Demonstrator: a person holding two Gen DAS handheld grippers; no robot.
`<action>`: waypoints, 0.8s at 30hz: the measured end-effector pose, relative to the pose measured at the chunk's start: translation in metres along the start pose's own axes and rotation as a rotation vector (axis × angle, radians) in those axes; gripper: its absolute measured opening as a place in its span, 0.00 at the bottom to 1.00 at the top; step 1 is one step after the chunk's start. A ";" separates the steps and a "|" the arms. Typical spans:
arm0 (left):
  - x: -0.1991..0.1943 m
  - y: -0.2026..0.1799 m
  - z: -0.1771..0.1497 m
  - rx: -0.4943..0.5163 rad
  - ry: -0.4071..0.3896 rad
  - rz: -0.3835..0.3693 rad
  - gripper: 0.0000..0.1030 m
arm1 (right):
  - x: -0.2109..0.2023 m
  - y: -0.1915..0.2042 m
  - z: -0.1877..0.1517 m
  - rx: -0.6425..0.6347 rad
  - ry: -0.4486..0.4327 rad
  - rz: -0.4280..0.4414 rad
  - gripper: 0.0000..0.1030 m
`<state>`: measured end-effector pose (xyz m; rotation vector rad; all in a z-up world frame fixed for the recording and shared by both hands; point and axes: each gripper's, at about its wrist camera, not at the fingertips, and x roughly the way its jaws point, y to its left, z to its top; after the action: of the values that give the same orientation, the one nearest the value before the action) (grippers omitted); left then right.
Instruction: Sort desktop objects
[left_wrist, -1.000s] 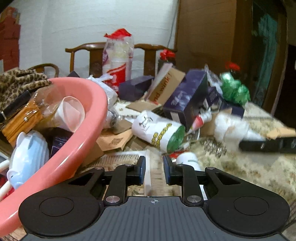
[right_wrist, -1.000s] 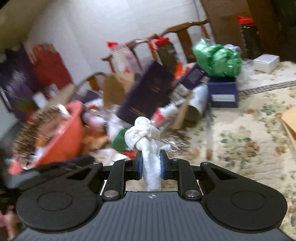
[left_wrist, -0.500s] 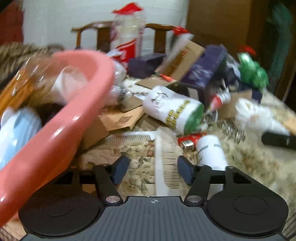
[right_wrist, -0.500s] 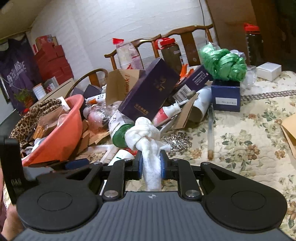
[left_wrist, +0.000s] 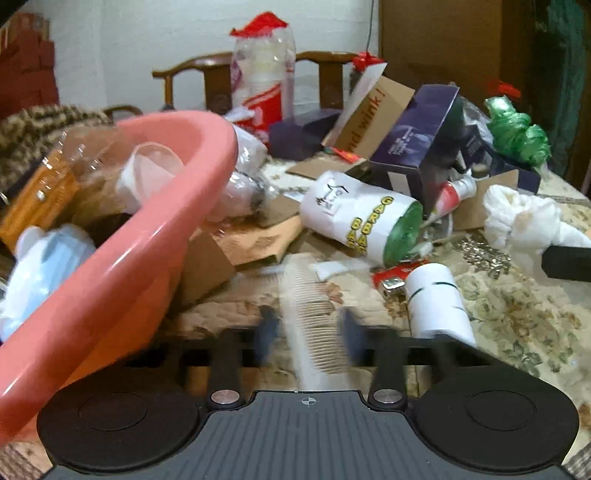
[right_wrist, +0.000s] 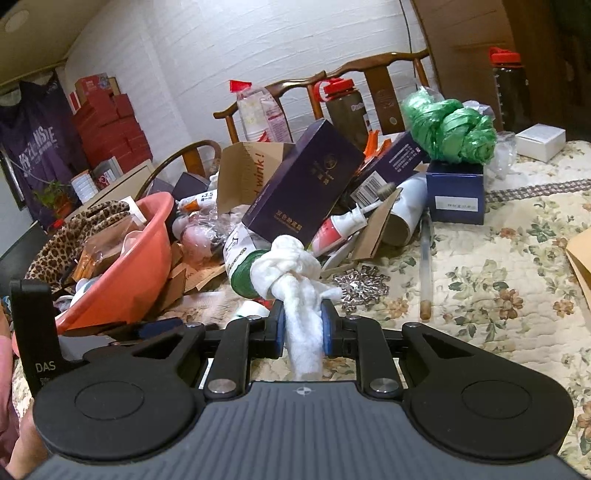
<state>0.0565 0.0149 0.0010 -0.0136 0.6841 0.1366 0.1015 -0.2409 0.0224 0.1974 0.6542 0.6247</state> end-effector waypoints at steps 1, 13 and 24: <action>0.000 0.001 0.000 -0.005 0.000 -0.007 0.24 | 0.000 0.000 0.000 -0.002 0.000 -0.002 0.22; -0.023 -0.015 -0.001 0.042 -0.056 -0.079 0.24 | -0.017 0.022 -0.019 -0.050 -0.016 -0.045 0.20; -0.057 -0.024 -0.005 0.070 -0.143 -0.163 0.24 | -0.048 0.051 -0.054 -0.065 -0.110 -0.170 0.20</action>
<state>0.0126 -0.0166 0.0323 0.0074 0.5421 -0.0428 0.0137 -0.2299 0.0234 0.1134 0.5376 0.4671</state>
